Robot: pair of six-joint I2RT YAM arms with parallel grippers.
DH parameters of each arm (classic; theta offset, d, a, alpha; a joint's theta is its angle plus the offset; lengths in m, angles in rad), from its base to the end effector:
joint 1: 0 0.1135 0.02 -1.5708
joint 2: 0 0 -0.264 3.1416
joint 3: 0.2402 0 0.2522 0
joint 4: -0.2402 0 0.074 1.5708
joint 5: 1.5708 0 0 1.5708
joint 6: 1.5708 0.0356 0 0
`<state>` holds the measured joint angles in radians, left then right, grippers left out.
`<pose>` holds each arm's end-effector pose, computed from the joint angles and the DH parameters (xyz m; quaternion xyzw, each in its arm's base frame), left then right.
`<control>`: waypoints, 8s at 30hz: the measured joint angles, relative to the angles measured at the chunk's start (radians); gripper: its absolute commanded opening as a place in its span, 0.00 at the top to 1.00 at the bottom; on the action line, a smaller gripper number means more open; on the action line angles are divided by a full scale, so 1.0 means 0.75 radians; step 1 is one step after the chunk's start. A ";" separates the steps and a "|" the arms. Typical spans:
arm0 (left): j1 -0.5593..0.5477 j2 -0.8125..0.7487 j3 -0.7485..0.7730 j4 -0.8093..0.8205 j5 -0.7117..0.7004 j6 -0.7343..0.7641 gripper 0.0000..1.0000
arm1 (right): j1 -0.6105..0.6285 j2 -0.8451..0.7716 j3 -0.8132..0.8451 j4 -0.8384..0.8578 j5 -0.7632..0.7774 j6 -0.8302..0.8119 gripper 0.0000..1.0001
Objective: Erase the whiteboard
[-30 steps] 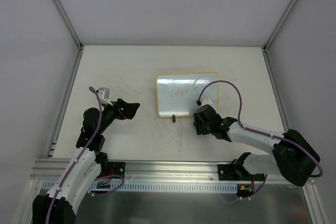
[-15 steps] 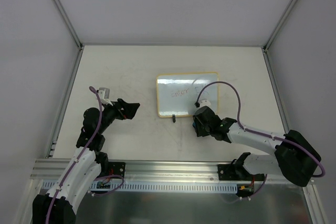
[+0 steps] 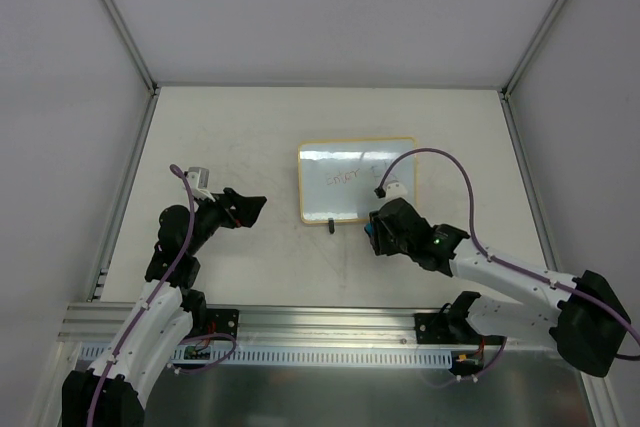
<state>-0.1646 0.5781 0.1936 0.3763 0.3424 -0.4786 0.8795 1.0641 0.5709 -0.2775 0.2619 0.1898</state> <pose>0.1519 -0.0374 0.2206 0.0091 0.7098 -0.3341 0.6201 0.1434 0.1588 0.2057 -0.2608 0.8766 0.0933 0.3935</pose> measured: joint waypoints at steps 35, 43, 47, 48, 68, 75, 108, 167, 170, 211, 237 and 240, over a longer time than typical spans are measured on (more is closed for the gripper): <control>0.000 0.012 0.000 0.005 0.001 -0.001 0.01 | -0.063 0.283 0.594 -0.086 -0.056 -0.169 0.66; 0.000 0.003 0.000 0.005 0.001 -0.002 0.01 | -0.117 0.386 0.739 -0.084 -0.073 -0.196 0.67; 0.000 0.002 0.000 0.005 0.001 -0.002 0.01 | -0.142 0.449 0.809 -0.073 -0.102 -0.199 0.67; 0.000 0.002 0.000 0.005 0.001 -0.002 0.01 | -0.150 0.462 0.823 -0.069 -0.106 -0.200 0.67; 0.000 0.173 -0.023 0.266 0.094 -0.015 0.01 | -0.188 0.699 1.026 -0.041 -0.051 -0.265 0.68; 0.000 0.605 -0.010 0.620 0.278 -0.054 0.01 | -0.193 0.670 0.992 -0.024 -0.051 -0.275 0.68; -0.009 1.541 0.409 1.199 0.860 -0.424 0.03 | -0.196 0.479 0.878 -0.013 -0.056 -0.300 0.68; -0.106 1.858 0.694 1.208 0.941 -0.422 0.60 | -0.170 0.565 0.855 0.039 -0.101 -0.294 0.69; -0.113 1.867 0.701 1.207 0.944 -0.417 0.64 | -0.163 0.584 0.854 0.056 -0.095 -0.294 0.69; -0.111 1.938 0.786 1.230 1.072 -0.396 1.00 | -0.027 0.792 0.808 0.140 0.099 -0.285 0.72; -0.111 1.949 0.796 1.236 1.080 -0.394 1.00 | 0.038 0.781 0.612 0.218 0.169 -0.150 0.74; -0.111 1.949 0.796 1.236 1.080 -0.393 1.00 | 0.038 0.781 0.620 0.209 0.170 -0.152 0.74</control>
<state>-0.2481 2.0396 0.7902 1.3037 1.1526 -0.7734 0.9077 1.6501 1.0359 -0.1207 0.3893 0.0757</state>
